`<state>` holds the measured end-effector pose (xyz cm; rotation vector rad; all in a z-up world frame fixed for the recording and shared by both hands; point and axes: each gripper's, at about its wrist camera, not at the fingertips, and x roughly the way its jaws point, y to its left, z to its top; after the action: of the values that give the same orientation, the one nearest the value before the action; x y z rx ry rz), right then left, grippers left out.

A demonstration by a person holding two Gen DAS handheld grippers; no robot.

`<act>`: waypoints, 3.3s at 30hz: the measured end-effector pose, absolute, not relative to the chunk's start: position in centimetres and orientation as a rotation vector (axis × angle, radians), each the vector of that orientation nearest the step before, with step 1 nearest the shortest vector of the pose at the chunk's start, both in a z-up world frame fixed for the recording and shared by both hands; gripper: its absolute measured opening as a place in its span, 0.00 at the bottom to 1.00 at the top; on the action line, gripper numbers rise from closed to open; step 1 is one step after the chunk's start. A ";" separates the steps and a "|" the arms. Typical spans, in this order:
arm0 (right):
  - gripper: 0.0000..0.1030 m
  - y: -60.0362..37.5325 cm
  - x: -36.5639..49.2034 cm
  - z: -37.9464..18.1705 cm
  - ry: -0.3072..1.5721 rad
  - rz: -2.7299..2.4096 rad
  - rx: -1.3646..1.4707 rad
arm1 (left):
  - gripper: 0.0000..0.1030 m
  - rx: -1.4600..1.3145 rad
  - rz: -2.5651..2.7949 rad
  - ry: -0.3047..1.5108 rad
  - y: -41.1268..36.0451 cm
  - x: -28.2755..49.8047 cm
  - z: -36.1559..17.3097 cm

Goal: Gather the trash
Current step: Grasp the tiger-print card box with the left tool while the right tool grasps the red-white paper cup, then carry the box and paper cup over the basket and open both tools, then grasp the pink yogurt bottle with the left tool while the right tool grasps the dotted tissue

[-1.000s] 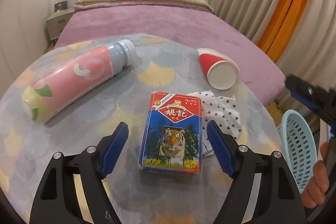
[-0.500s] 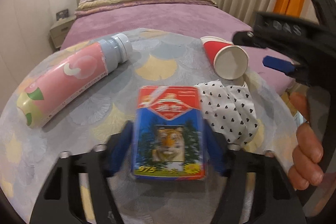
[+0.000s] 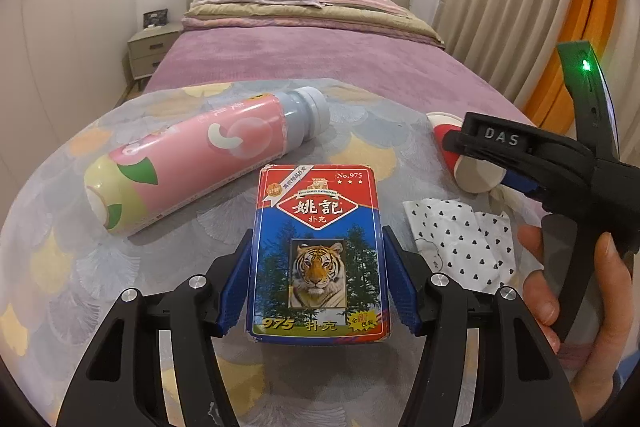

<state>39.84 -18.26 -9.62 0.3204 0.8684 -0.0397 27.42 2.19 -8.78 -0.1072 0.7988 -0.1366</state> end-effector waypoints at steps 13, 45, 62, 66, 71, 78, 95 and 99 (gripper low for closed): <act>0.69 -17.0 35.5 -9.4 0.890 0.096 0.291 | 0.56 -0.123 -0.112 0.718 2.4 25.9 -7.2; 0.69 -35.1 12.8 0.6 0.662 -0.275 0.377 | 0.57 -0.051 -0.550 0.631 -12.8 14.9 -0.4; 0.70 -45.8 10.9 -6.5 0.827 -0.366 0.546 | 0.57 0.117 -0.729 0.806 -24.5 15.1 -7.1; 0.70 -46.7 10.7 -7.9 0.850 -0.370 0.566 | 0.57 0.139 -0.739 0.840 -25.4 15.0 -8.1; 0.71 -47.0 10.4 -8.5 0.855 -0.355 0.581 | 0.71 0.164 -0.740 0.850 -25.9 14.5 -8.4; 0.71 -46.2 10.1 -7.5 0.827 -0.331 0.576 | 0.75 0.134 -0.742 0.827 -25.0 13.8 -7.4; 0.71 -41.1 10.0 -2.9 0.737 -0.225 0.478 | 0.76 0.032 -0.671 0.745 -17.8 13.6 -3.9; 0.71 -38.0 10.7 -1.6 0.717 -0.172 0.425 | 0.76 0.012 -0.610 0.712 -14.3 14.4 -2.7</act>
<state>10.69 -38.03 -1.65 0.4252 0.7165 -0.1725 14.38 -14.30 -2.70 0.0116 0.7115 -0.6098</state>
